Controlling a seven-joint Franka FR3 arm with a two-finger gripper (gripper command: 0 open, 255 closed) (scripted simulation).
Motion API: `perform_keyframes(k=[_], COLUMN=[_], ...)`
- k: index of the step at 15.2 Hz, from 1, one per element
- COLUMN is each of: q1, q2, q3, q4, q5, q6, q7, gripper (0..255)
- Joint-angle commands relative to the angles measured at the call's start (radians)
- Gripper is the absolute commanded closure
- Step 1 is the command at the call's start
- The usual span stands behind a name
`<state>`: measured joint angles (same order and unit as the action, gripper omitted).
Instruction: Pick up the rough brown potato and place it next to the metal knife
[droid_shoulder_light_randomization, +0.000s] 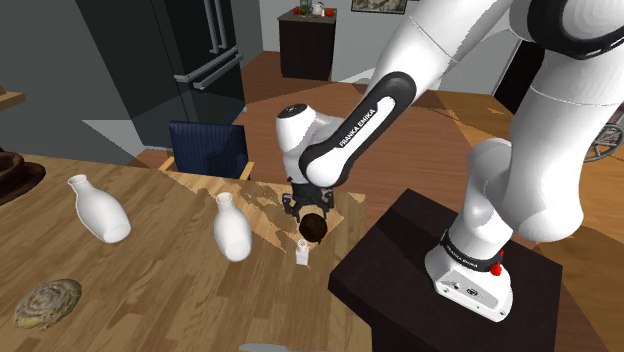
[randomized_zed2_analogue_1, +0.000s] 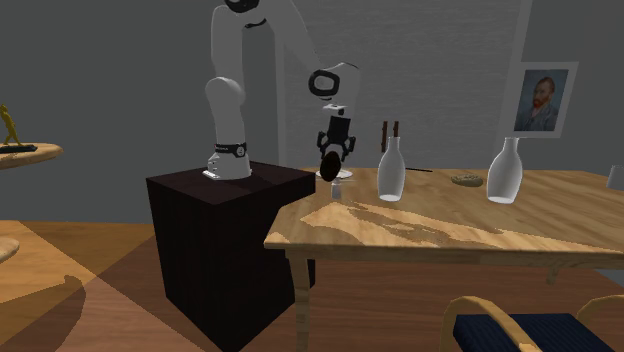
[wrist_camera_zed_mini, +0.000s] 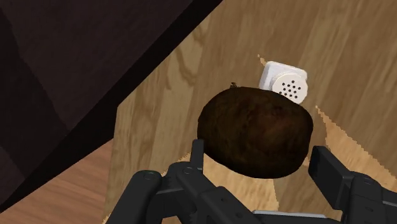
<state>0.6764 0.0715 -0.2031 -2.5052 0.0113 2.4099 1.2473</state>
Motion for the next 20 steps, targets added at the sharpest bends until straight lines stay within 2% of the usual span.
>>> perform_keyframes(k=[1, 8, 20], q1=[0.034, 0.139, 0.134], q2=[0.001, 0.025, 0.188], q3=[0.031, 0.127, 0.139], q4=[-0.002, 0.033, 0.035], q5=[0.013, 0.054, 0.089], q6=[0.003, -0.004, 0.156], q7=[0.056, 0.225, 0.196], gripper=[255, 255, 255])
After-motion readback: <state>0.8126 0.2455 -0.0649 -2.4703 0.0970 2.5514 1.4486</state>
